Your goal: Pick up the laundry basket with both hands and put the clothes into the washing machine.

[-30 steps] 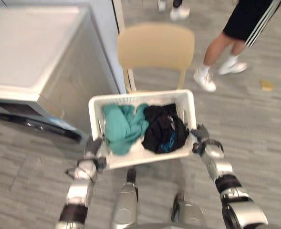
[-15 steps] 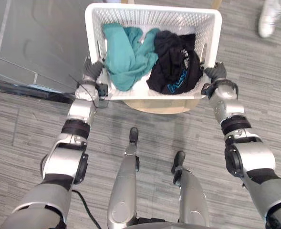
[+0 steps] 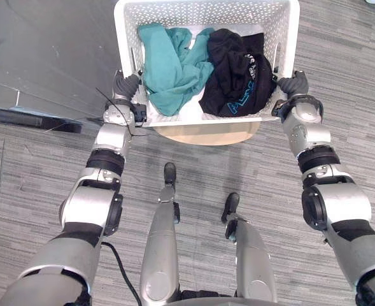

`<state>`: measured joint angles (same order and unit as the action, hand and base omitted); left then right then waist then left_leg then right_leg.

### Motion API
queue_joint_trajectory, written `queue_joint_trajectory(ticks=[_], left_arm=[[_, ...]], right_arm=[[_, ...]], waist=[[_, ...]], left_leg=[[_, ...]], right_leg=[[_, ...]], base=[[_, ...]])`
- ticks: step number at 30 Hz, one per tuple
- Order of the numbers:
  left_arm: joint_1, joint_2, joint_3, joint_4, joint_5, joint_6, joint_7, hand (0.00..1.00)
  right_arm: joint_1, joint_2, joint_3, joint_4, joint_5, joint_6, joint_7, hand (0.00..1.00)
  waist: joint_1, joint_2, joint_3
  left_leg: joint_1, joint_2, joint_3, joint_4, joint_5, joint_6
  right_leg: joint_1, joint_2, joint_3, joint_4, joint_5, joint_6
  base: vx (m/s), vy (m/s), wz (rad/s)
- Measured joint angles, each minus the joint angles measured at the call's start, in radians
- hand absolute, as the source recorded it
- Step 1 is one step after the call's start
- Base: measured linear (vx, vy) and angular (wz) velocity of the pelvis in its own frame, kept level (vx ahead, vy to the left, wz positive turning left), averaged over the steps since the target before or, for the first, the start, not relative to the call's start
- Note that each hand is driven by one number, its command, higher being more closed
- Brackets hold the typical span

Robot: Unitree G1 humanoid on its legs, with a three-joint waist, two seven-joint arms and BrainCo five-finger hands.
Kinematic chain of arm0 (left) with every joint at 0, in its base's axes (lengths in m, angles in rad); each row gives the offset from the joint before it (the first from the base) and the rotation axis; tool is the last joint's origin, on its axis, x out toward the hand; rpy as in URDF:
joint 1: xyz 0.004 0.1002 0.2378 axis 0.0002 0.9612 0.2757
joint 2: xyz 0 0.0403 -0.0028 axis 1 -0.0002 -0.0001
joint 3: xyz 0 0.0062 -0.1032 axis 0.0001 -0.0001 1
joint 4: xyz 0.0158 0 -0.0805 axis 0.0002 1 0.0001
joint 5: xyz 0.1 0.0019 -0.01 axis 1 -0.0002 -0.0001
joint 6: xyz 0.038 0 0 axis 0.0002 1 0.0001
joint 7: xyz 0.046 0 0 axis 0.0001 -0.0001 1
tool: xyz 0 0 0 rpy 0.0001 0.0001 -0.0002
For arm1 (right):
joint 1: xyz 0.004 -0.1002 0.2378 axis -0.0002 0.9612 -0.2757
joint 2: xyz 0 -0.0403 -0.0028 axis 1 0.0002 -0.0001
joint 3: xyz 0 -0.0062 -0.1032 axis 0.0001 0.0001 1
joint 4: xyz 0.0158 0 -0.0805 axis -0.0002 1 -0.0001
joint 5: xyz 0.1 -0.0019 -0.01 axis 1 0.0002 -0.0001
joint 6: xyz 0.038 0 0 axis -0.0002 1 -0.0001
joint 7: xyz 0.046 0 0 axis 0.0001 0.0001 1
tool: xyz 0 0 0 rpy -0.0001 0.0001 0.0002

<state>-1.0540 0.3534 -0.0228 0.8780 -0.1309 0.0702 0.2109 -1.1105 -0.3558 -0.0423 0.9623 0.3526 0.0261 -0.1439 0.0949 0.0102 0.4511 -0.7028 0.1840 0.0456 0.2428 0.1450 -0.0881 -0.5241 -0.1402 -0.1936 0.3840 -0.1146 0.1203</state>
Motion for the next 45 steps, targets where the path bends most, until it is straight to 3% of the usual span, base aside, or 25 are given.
queue_joint_trajectory(ticks=[5, 15, 20, 26, 33, 36, 42, 45], left_arm=[[-0.034, 0.005, 0.035, 0.059, 0.064, 0.04, 0.011, 0.0], [-0.037, 0.082, 0.056, 0.063, 0.065, 0.039, -0.026, 0.0], [-0.037, 0.102, 0.079, 0.022, 0.064, -0.013, -0.027, 0.0], [0.018, 0.156, 0.154, 0.021, 0.064, -0.027, -0.012, 0.0], [0.147, 0.157, 0.218, 0.013, 0.064, -0.03, -0.015, 0.0], [0.275, 0.155, 0.233, -0.08, 0.061, -0.039, -0.014, 0.0], [0.654, 0.037, 0.242, -0.363, 0.012, -0.081, -0.014, 0.0], [0.838, -0.033, 0.242, -0.409, -0.001, -0.086, -0.019, 0.0]], right_arm=[[0.0, 0.024, 0.0, 0.004, -0.003, 0.025, 0.018, 0.0], [0.0, 0.033, 0.016, 0.005, -0.078, 0.061, 0.061, 0.0], [-0.002, 0.007, 0.041, -0.005, -0.08, 0.063, 0.062, 0.0], [-0.056, -0.044, 0.045, -0.008, -0.091, 0.06, 0.063, 0.0], [-0.042, -0.05, 0.042, -0.017, -0.126, 0.061, 0.089, 0.0], [0.071, -0.057, 0.001, -0.071, -0.13, 0.059, 0.097, 0.0], [0.529, -0.058, -0.202, -0.259, -0.135, 0.049, 0.101, 0.0], [0.742, -0.029, -0.33, -0.292, -0.142, 0.046, 0.102, 0.0]], waist=[[-0.014, 0.0, 0.0], [-0.025, 0.0, 0.0], [-0.026, 0.0, 0.0], [-0.031, 0.0, 0.0], [-0.037, 0.0, 0.0], [-0.053, -0.003, -0.002], [-0.023, -0.007, -0.011], [-0.022, -0.011, -0.081]], left_leg=[[0.011, 0.01, 0.021, 0.001, 0.001, 0.001], [0.097, 0.021, 0.078, -0.027, 0.001, -0.001], [0.13, 0.044, 0.149, -0.031, 0.011, 0.013], [0.19, 0.046, 0.163, -0.035, 0.014, 0.018], [0.231, 0.038, 0.174, -0.068, 0.027, 0.013], [0.275, 0.022, 0.152, -0.07, 0.027, 0.014], [0.369, -0.008, 0.116, -0.091, 0.017, 0.011], [0.392, -0.022, 0.097, -0.113, 0.011, 0.013]], right_leg=[[-0.007, 0.0, 0.005, 0.024, -0.003, -0.004], [0.028, -0.004, 0.034, 0.051, -0.009, -0.015], [0.04, -0.005, 0.048, 0.064, -0.01, -0.015], [0.08, -0.007, 0.059, 0.084, -0.029, -0.025], [0.102, -0.02, 0.05, 0.105, -0.045, -0.021], [0.165, -0.037, 0.02, 0.108, -0.07, -0.019], [0.292, -0.059, -0.029, 0.093, -0.109, -0.01], [0.333, -0.065, -0.053, 0.061, -0.119, -0.003]], base=[[0.0, -0.028, -0.04], [0.0, -0.034, -0.07], [0.0, -0.044, -0.07], [0.01, -0.052, -0.04], [0.02, -0.055, 0.06], [0.08, -0.044, 0.29], [0.08, -0.052, 0.28], [0.09, -0.041, 0.27]])
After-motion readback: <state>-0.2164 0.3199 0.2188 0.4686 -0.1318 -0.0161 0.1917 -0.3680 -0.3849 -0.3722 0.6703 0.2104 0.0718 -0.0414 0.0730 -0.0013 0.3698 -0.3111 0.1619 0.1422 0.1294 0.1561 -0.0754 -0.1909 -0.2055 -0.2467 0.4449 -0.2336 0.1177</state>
